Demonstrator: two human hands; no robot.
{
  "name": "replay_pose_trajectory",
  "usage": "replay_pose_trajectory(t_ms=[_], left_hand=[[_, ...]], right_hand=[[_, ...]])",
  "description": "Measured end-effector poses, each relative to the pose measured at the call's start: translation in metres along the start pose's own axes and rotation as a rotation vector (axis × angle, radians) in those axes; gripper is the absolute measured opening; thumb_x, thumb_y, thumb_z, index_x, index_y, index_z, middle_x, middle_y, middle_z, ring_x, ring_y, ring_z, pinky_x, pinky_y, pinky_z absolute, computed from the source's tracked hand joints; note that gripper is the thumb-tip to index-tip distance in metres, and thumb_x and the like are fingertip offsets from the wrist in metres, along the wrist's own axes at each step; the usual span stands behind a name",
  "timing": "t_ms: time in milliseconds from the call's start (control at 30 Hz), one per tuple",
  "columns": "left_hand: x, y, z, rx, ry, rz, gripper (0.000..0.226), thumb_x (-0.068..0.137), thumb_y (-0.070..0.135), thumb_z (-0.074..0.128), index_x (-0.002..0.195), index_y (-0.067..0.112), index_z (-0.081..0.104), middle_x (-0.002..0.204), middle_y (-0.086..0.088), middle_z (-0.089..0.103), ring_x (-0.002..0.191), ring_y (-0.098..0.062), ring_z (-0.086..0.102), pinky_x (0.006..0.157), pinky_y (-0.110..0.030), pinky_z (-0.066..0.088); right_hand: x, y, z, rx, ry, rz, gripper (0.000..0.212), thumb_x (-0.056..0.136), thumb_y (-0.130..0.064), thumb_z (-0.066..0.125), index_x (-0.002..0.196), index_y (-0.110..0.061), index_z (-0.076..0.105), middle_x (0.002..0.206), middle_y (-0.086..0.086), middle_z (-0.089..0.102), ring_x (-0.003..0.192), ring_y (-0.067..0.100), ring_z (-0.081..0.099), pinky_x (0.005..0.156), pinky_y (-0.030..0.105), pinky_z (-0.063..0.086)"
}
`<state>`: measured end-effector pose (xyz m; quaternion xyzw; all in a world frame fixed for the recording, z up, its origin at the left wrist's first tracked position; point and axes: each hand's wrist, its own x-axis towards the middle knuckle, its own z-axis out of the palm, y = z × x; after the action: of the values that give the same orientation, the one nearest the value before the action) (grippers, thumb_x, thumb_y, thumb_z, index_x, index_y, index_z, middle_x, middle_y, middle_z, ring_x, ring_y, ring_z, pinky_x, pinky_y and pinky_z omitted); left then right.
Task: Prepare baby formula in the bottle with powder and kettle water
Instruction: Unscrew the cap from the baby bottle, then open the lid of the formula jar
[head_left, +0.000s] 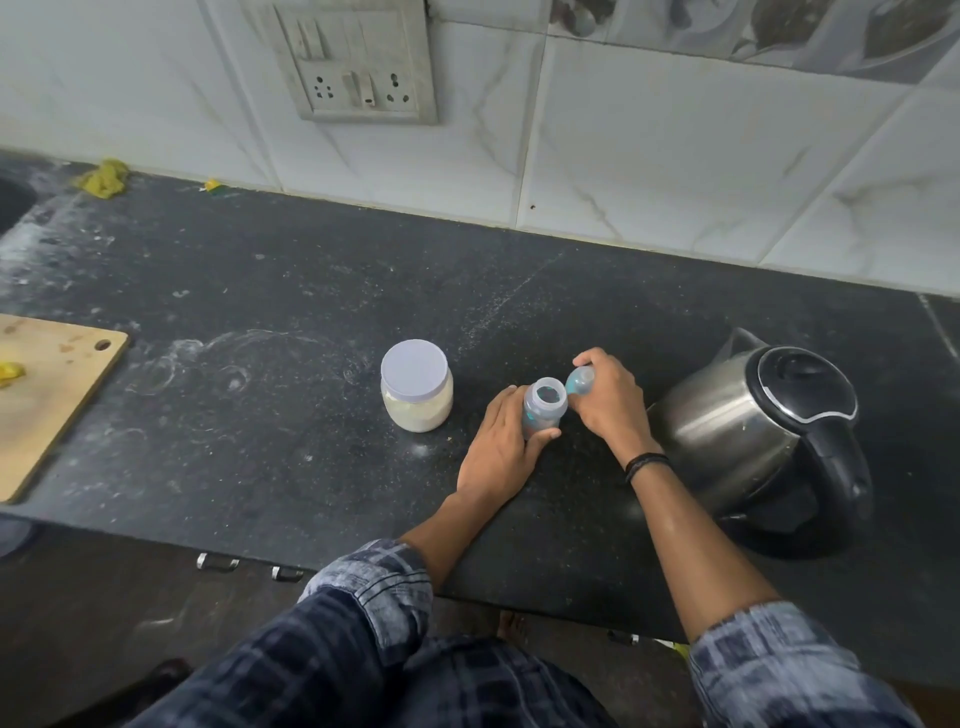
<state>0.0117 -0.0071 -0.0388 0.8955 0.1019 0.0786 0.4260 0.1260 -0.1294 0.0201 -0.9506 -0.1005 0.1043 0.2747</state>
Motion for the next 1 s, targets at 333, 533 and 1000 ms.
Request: replay_pose_trajectory(t_ms=[333, 533, 1000], left_hand=[[0.001, 0.0, -0.001, -0.01, -0.024, -0.024, 0.068, 0.101, 0.048, 0.056, 0.155, 0.015, 0.032, 0.161, -0.001, 0.034, 0.154, -0.01, 0.014, 0.123, -0.034, 0.022], [0.0, -0.001, -0.001, -0.071, -0.01, -0.055, 0.068, 0.098, 0.051, 0.06, 0.153, 0.02, 0.034, 0.16, 0.005, 0.034, 0.153, -0.007, 0.016, 0.121, -0.037, 0.029], [-0.047, 0.001, -0.036, -0.104, 0.429, 0.098, 0.065, 0.091, 0.034, 0.077, 0.144, 0.014, 0.044, 0.15, 0.005, 0.04, 0.145, 0.0, 0.026, 0.119, -0.017, 0.022]], right_hand=[[-0.009, 0.004, -0.01, -0.036, -0.097, -0.023, 0.067, 0.078, -0.006, 0.082, 0.137, -0.022, 0.054, 0.134, 0.006, 0.053, 0.117, 0.03, 0.061, 0.083, 0.03, 0.041], [-0.024, -0.011, -0.04, -0.107, -0.044, -0.136, 0.072, 0.084, 0.007, 0.064, 0.149, -0.018, 0.046, 0.145, 0.008, 0.044, 0.123, 0.03, 0.057, 0.098, 0.038, 0.045], [-0.052, -0.072, -0.06, -0.013, 0.042, -0.326, 0.04, 0.095, -0.021, 0.07, 0.134, -0.019, 0.065, 0.134, -0.002, 0.057, 0.118, 0.02, 0.059, 0.091, 0.028, 0.045]])
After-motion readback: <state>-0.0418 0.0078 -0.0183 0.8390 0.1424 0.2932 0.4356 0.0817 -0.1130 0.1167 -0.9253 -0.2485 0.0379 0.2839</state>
